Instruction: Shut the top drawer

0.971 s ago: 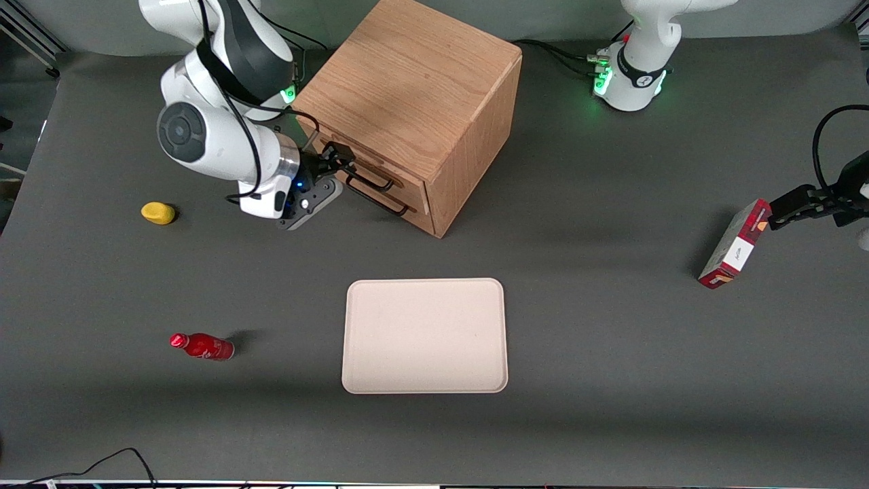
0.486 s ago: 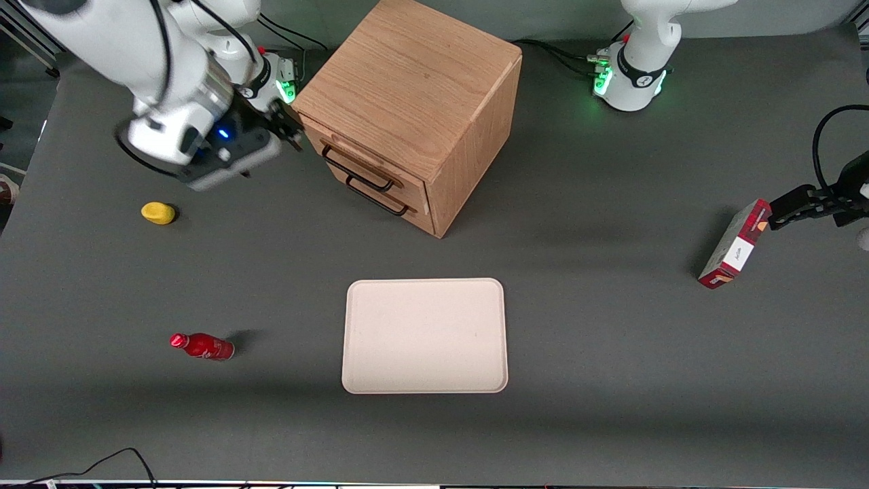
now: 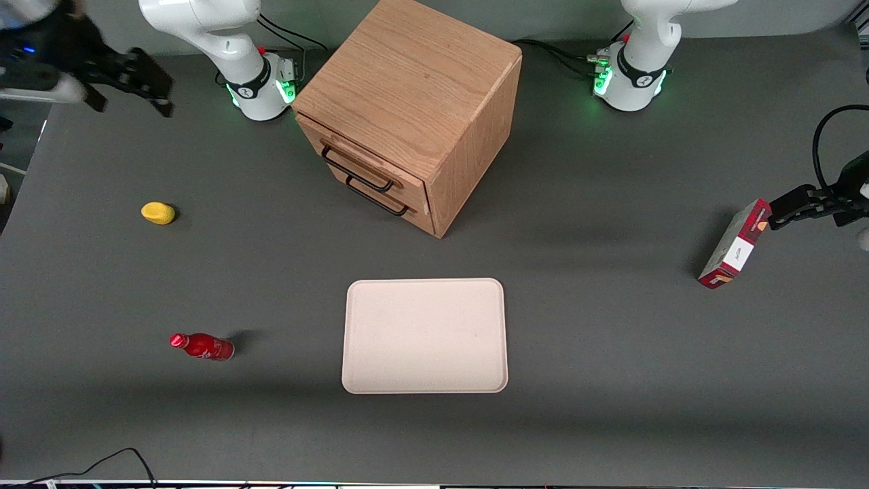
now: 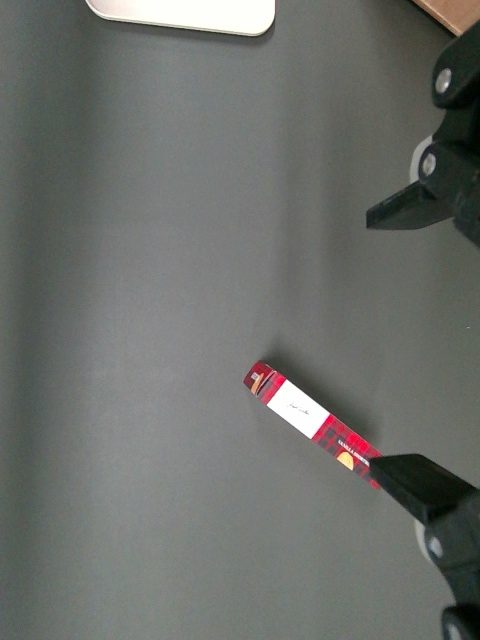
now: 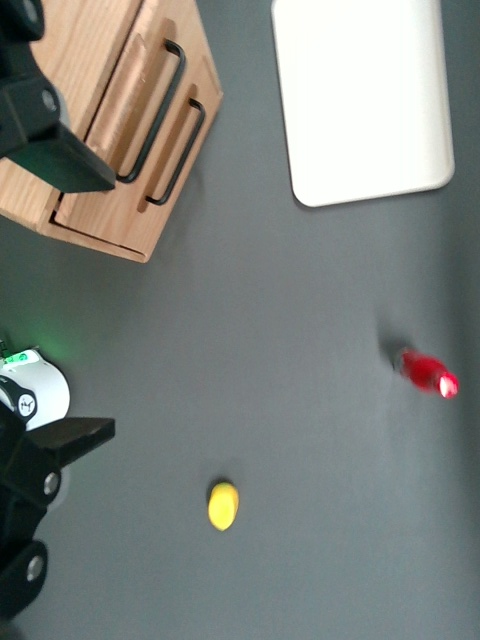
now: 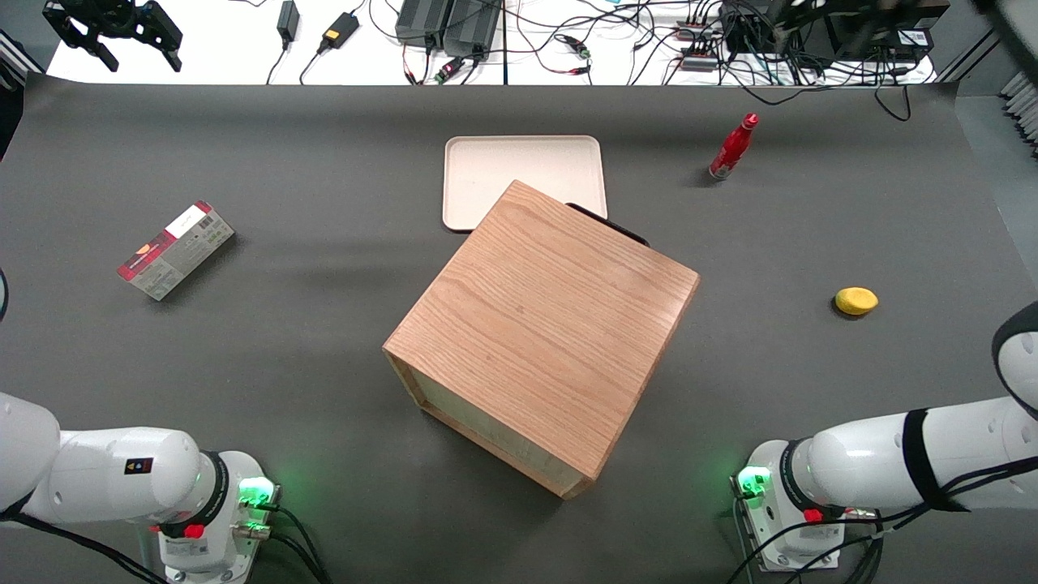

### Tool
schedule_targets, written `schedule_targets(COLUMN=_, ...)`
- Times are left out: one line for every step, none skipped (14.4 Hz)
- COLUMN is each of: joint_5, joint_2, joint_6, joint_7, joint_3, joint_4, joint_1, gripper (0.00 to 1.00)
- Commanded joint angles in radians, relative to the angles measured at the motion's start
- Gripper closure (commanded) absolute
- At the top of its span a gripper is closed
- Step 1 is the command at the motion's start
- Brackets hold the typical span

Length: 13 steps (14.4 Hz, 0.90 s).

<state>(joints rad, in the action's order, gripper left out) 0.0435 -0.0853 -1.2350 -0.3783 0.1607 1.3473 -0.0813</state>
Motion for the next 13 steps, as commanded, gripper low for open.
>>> schedule_targets(joint_5=0.004, joint_2=-0.059, joint_6=0.006, joint_7=-0.057, joint_3=-0.045, joint_4=0.070, joint_1=-0.008, gripper=0.00)
schedule_targets(joint_5=-0.022, joint_2=-0.079, joint_6=-0.021, joint_7=-0.056, joint_3=-0.067, joint_4=0.119, joint_1=-0.008, gripper=0.00)
schedule_targets(joint_5=-0.048, joint_2=-0.112, joint_6=-0.071, joint_7=-0.053, joint_3=-0.090, joint_4=0.183, joint_1=-0.008, gripper=0.00)
schedule_targets(joint_5=-0.051, joint_2=-0.158, joint_6=-0.131, joint_7=-0.047, joint_3=-0.108, joint_4=0.269, joint_1=-0.008, gripper=0.00)
schedule_targets(joint_5=-0.053, joint_2=-0.210, joint_6=-0.188, joint_7=-0.044, joint_3=-0.115, joint_4=0.362, joint_1=-0.008, gripper=0.00)
schedule_targets(joint_5=-0.063, joint_2=-0.261, joint_6=-0.245, joint_7=-0.044, joint_3=-0.119, joint_4=0.448, joint_1=-0.008, gripper=0.00)
schedule_targets(joint_5=-0.074, joint_2=-0.301, joint_6=-0.291, joint_7=-0.041, joint_3=-0.144, joint_4=0.513, joint_1=-0.008, gripper=0.00)
schedule_targets(joint_5=-0.076, joint_2=-0.309, joint_6=-0.305, joint_7=-0.039, joint_3=-0.162, joint_4=0.535, joint_1=-0.009, gripper=0.00)
schedule_targets(joint_5=-0.076, joint_2=-0.297, joint_6=-0.305, joint_7=-0.033, joint_3=-0.165, joint_4=0.523, joint_1=-0.011, gripper=0.00)
schedule_targets(joint_5=-0.076, joint_2=-0.278, joint_6=-0.301, joint_7=-0.033, joint_3=-0.165, joint_4=0.503, joint_1=-0.012, gripper=0.00)
schedule_targets(joint_5=-0.076, joint_2=-0.259, joint_6=-0.297, joint_7=-0.033, joint_3=-0.167, joint_4=0.486, joint_1=-0.012, gripper=0.00)
schedule_targets(joint_5=-0.076, joint_2=-0.240, joint_6=-0.293, joint_7=-0.031, joint_3=-0.168, joint_4=0.457, joint_1=-0.012, gripper=0.00)
schedule_targets(joint_5=-0.076, joint_2=-0.226, joint_6=-0.282, joint_7=-0.033, joint_3=-0.168, joint_4=0.435, joint_1=-0.011, gripper=0.00)
